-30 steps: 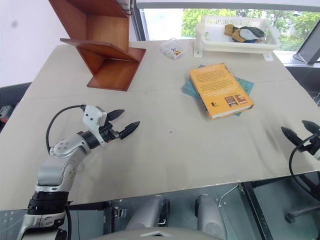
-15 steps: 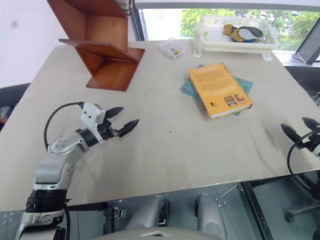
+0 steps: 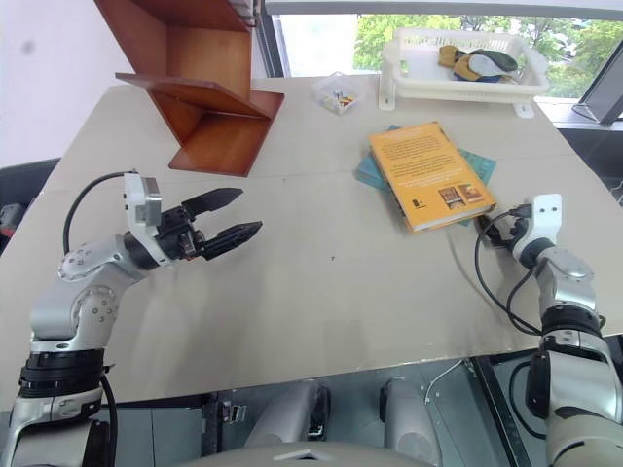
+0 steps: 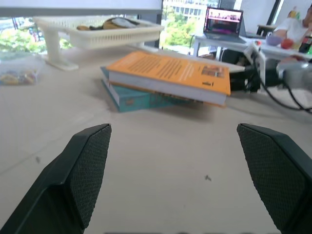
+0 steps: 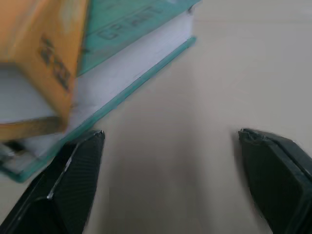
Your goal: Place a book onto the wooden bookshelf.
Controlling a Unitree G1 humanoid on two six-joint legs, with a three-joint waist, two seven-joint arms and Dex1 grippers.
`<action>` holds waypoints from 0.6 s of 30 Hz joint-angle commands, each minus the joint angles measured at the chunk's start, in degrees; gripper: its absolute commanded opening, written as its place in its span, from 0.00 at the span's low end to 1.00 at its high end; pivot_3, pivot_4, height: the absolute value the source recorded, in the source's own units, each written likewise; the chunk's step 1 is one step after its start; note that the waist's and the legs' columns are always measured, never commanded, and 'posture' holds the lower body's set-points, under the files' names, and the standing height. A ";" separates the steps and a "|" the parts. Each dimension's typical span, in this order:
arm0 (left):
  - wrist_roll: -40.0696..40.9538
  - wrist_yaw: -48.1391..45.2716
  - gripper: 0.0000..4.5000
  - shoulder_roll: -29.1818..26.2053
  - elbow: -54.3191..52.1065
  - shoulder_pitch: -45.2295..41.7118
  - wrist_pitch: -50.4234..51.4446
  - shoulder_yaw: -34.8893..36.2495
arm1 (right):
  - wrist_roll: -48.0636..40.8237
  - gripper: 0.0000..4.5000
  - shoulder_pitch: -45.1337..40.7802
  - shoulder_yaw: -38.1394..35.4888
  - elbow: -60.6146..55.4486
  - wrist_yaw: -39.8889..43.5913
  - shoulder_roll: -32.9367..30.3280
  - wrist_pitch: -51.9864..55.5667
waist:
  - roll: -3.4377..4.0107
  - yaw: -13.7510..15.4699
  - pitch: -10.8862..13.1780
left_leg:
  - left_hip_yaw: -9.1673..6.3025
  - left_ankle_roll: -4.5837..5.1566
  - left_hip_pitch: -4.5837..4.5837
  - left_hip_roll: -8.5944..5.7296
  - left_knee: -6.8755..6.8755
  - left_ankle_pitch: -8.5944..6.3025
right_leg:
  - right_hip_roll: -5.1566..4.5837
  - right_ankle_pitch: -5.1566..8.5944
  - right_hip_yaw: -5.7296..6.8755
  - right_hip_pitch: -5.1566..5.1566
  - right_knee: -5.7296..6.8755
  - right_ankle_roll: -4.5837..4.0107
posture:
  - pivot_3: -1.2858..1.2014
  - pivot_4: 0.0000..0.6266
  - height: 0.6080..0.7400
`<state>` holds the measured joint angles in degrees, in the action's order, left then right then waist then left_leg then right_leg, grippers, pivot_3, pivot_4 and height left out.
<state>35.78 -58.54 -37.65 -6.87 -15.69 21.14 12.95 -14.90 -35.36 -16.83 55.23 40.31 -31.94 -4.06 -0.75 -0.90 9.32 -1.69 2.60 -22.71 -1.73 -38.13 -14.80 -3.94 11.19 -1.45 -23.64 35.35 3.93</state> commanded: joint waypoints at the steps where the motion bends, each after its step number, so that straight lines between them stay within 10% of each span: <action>1: 0.98 0.15 0.99 -1.17 -3.36 0.65 -0.21 1.82 | -4.86 1.00 1.05 -0.62 -3.11 11.77 1.56 1.45 | 0.00 -0.18 0.00 | -0.01 0.06 0.00 0.01 0.00 -0.04 | 0.01 0.00 0.00 0.01 0.00 0.00 | 0.52 0.24 1.00; 6: 1.06 0.74 0.99 -1.68 -4.40 2.08 -0.37 2.48 | -12.21 1.00 9.44 2.56 -18.48 25.99 4.26 12.24 | 0.01 -0.15 0.01 | -0.09 0.18 0.07 0.10 0.02 -0.11 | 0.06 0.00 0.05 0.00 0.12 0.00 | 0.52 0.24 1.00; 18: 5.45 -3.55 0.99 -4.49 -6.56 2.41 1.95 2.68 | -10.29 1.00 20.68 11.55 -38.99 24.57 6.14 18.21 | -0.01 0.00 -0.01 | -0.08 0.14 0.24 0.08 -0.05 -0.10 | 0.03 0.00 0.00 0.02 0.37 -0.01 | 0.52 0.24 1.00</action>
<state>39.47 -60.78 -40.90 -10.67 -13.33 22.79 13.65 -26.71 -15.28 -5.25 16.28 66.13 -24.48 14.54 -0.76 -0.90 9.31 -1.77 2.73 -22.48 -1.67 -38.18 -14.90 -3.92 11.19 -1.45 -23.61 35.71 3.92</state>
